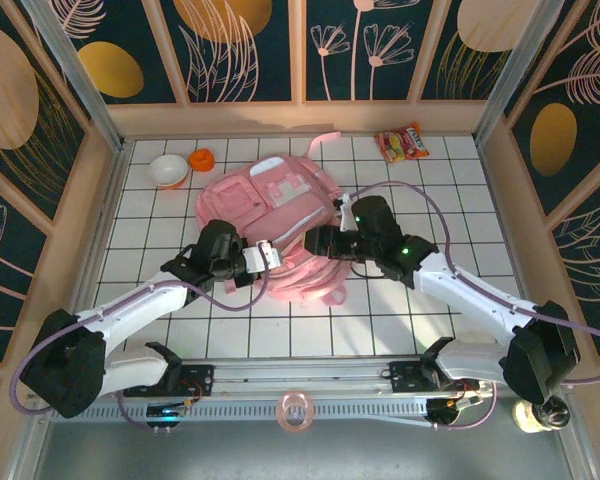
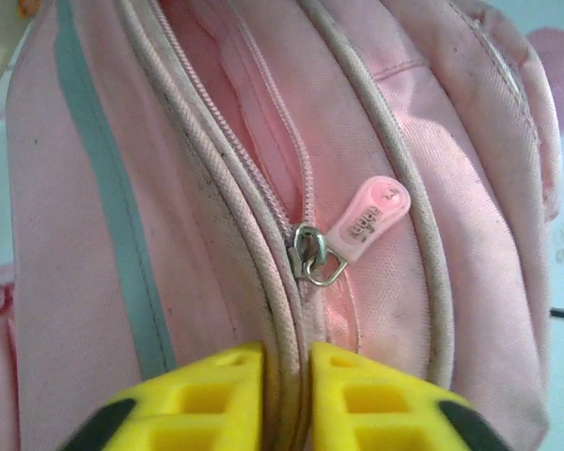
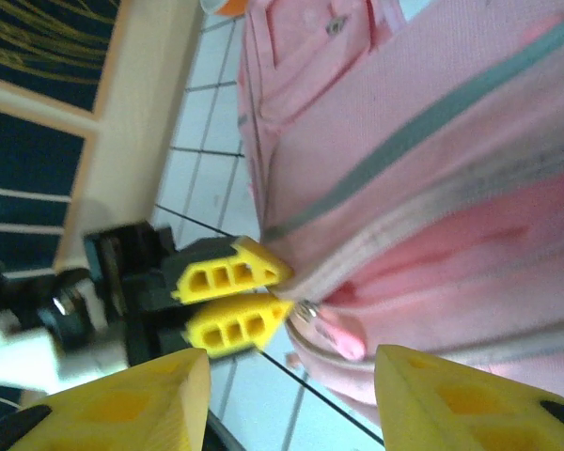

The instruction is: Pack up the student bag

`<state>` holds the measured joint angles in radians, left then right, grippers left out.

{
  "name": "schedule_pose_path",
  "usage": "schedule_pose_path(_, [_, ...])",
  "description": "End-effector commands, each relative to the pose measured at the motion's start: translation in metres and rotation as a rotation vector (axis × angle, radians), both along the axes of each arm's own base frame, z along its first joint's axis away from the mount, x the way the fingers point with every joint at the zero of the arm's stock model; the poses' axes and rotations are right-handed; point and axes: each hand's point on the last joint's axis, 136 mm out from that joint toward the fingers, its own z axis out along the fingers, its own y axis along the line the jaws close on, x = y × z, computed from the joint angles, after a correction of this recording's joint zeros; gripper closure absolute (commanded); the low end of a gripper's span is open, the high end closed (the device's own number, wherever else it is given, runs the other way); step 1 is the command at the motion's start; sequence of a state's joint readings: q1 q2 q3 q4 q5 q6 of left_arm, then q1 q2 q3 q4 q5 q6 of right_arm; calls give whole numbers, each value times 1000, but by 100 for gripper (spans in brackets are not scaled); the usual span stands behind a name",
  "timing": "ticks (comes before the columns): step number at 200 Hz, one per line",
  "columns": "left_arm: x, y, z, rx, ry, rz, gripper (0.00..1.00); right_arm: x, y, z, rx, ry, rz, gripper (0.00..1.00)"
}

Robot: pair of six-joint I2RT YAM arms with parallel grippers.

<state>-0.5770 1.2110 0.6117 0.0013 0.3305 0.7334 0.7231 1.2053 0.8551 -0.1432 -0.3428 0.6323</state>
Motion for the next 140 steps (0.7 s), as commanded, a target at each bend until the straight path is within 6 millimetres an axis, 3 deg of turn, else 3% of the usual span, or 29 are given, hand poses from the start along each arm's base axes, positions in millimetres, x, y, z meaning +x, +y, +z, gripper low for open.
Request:
schedule_pose_path(1, [11, -9, 30, -98, -47, 17, 100, -7, -6, -10, -92, -92, 44, 51])
schedule_pose_path(29, [4, -17, 53, -206, -19, 5, 100, -13, 11, -21, -174, -145, 114, 51])
schedule_pose_path(64, [6, -21, 63, -260, 14, 27, 100, -10, 37, -30, -277, -208, 180, 46])
schedule_pose_path(140, [10, -29, 82, -331, 53, 32, 100, 7, 35, -50, -533, -347, 157, 41])
